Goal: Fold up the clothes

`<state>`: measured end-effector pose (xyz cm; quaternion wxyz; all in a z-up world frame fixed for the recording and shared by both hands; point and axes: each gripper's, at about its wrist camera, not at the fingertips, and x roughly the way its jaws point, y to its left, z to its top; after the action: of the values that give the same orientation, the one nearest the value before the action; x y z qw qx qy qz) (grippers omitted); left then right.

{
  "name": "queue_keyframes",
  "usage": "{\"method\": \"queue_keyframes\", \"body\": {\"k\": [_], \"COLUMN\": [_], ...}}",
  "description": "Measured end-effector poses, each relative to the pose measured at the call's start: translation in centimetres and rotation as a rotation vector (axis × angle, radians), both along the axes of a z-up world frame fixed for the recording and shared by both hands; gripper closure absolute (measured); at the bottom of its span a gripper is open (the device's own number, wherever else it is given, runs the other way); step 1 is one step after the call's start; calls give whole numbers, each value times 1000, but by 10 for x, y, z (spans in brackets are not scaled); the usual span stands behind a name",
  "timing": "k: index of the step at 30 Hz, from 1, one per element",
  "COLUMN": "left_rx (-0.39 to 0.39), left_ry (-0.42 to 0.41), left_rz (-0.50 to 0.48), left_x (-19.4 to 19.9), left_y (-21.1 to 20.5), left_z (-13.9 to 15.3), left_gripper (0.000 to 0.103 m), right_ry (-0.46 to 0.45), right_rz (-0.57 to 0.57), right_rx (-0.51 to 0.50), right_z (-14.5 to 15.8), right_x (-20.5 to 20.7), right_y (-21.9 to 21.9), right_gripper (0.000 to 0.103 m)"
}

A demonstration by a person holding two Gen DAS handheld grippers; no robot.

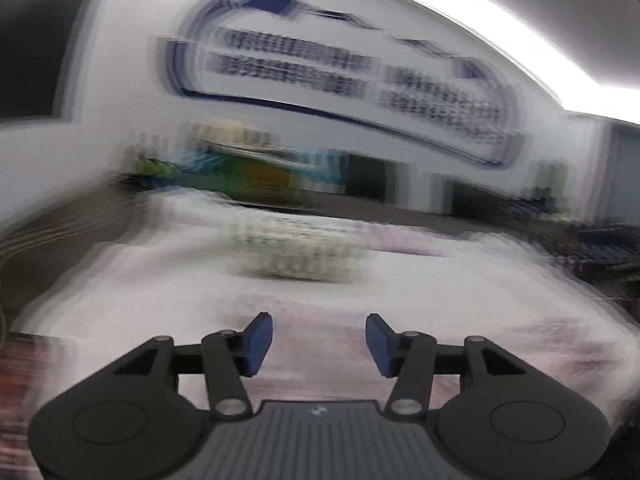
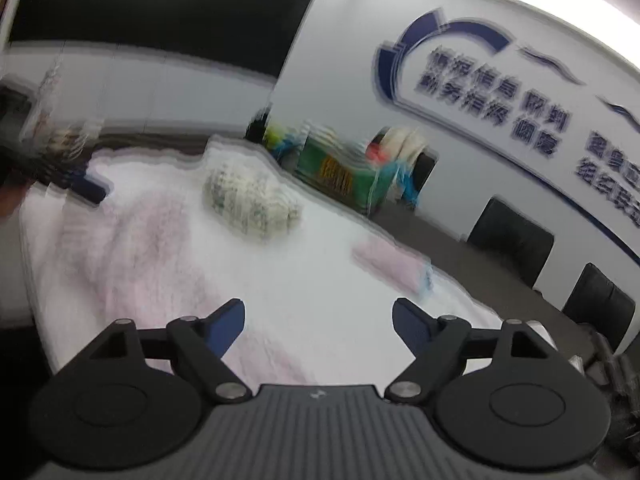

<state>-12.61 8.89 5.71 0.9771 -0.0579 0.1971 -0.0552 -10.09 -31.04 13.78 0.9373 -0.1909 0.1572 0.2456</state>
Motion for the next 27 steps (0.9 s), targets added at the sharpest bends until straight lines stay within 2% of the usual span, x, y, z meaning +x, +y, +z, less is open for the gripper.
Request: {"method": "queue_keyframes", "body": {"k": [1, 3, 4, 6, 8, 9, 13, 15, 16, 17, 18, 20, 21, 22, 24, 26, 27], "left_rx": [3, -54, -71, -74, -82, -96, -109, -86, -75, -70, -66, -64, -68, -71, -81, -93, -101], "left_ry": [28, 107, 122, 157, 172, 168, 140, 153, 158, 162, 167, 156, 143, 123, 87, 53, 38], "left_rz": [54, 85, 78, 87, 78, 59, -40, -61, -73, -87, -102, -127, -143, -159, -188, -214, -226], "left_x": [2, 9, 11, 14, 11, 8, -18, -21, -23, -25, -25, -25, -24, -28, -33, -37, -38], "left_y": [11, 26, 27, 24, 20, 18, 16, 11, 9, 6, 4, 3, 4, 5, 9, 13, 16], "left_z": [-5, -18, -24, -34, -38, -39, -38, -43, -46, -49, -53, -56, -56, -54, -51, -47, -46], "left_gripper": [53, 53, 53, 62, 95, 99, 100, 100, 100, 100, 100, 100, 99, 99, 95, 93, 92], "right_ry": [20, 97, 148, 251, 319, 352, 486, 507, 514, 523, 519, 491, 466, 402, 230, 74, 34], "right_rz": [9, 31, 56, 102, 94, 90, 73, 78, 82, 89, 97, 111, 106, 99, 85, 23, -10], "right_rx": [45, 127, 168, 216, 183, 166, 99, 83, 69, 48, 27, -11, -10, -6, -6, 3, 22], "right_z": [-4, -14, -19, -30, -46, -55, -87, -96, -100, -104, -106, -106, -100, -91, -69, -57, -57], "right_x": [14, 47, 66, 103, 133, 149, 210, 218, 218, 217, 216, 209, 201, 188, 153, 110, 88], "right_y": [25, 78, 104, 149, 181, 196, 260, 276, 281, 286, 292, 300, 301, 297, 284, 265, 254], "right_gripper": [22, 23, 23, 23, 23, 23, 23, 24, 29, 56, 74, 100, 100, 100, 100, 100, 100]}}
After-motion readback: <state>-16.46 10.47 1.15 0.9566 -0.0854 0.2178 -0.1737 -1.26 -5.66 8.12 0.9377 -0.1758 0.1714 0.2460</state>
